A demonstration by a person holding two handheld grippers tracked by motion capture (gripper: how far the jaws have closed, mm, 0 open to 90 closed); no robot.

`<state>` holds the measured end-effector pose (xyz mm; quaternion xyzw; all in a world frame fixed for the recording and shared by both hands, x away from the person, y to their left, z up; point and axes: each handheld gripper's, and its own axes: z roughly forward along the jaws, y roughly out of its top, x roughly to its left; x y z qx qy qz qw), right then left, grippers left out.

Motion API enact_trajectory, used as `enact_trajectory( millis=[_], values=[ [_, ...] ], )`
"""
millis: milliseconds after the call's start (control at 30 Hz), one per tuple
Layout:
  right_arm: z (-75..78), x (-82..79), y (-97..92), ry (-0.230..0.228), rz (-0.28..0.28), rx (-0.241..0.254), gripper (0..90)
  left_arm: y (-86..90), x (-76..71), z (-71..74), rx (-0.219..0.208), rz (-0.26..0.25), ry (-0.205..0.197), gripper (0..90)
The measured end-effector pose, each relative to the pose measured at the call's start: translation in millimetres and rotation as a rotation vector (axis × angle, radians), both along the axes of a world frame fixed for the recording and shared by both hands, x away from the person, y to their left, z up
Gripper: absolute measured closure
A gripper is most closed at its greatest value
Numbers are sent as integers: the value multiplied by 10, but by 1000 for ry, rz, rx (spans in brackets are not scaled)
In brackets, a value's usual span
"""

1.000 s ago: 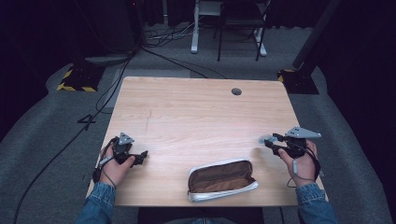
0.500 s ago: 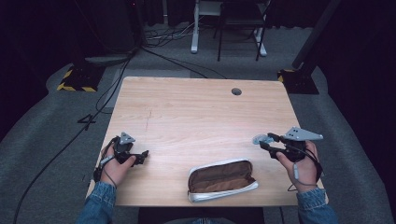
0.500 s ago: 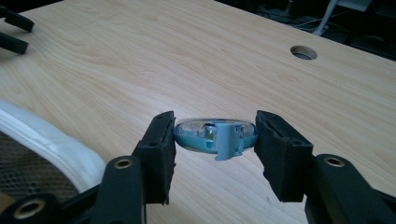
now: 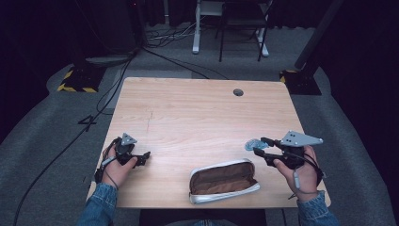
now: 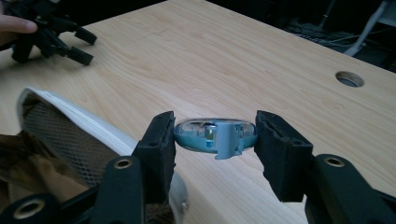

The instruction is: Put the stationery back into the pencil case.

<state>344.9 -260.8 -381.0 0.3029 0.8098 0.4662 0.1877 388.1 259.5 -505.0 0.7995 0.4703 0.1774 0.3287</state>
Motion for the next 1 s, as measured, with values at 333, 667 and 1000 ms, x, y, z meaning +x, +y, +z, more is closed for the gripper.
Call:
enact_trajectory(
  millis=[333,667,1000],
  values=[
    [94,-172,249,-8,94,-2,495,1,0,0,1,0,0,142],
    [121,-317,483,14,206,-11,495,0,0,0,0,0,0,142],
    [80,-404,666,51,294,-23,494,-2,2,-1,-1,0,-1,142]
  ],
)
